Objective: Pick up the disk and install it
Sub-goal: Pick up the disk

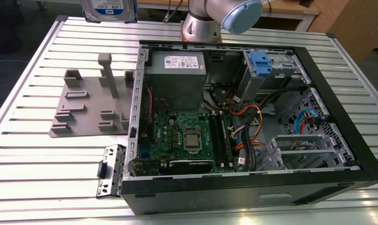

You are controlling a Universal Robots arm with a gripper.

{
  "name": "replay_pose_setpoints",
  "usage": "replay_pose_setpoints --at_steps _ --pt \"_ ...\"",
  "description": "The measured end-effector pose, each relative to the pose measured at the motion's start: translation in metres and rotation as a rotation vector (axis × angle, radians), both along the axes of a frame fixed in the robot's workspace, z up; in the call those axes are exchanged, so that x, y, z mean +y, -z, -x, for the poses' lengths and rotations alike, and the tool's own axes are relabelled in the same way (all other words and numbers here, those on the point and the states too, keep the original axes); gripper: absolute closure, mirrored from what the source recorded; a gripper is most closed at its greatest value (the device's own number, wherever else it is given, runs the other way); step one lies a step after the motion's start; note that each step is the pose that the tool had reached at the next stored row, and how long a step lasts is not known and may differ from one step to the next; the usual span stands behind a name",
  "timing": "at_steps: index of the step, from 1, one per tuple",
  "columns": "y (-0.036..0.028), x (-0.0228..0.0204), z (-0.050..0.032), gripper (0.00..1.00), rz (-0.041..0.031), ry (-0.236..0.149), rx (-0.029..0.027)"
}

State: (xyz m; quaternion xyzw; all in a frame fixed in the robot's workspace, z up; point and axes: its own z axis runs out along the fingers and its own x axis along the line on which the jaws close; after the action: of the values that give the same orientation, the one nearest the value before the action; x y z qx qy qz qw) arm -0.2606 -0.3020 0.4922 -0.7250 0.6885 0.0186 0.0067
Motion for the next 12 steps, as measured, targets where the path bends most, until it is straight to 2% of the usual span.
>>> replay_pose_setpoints --at_steps 12 --pt "0.0002 0.0 -0.0223 0.64 0.0003 0.0 0.0003"
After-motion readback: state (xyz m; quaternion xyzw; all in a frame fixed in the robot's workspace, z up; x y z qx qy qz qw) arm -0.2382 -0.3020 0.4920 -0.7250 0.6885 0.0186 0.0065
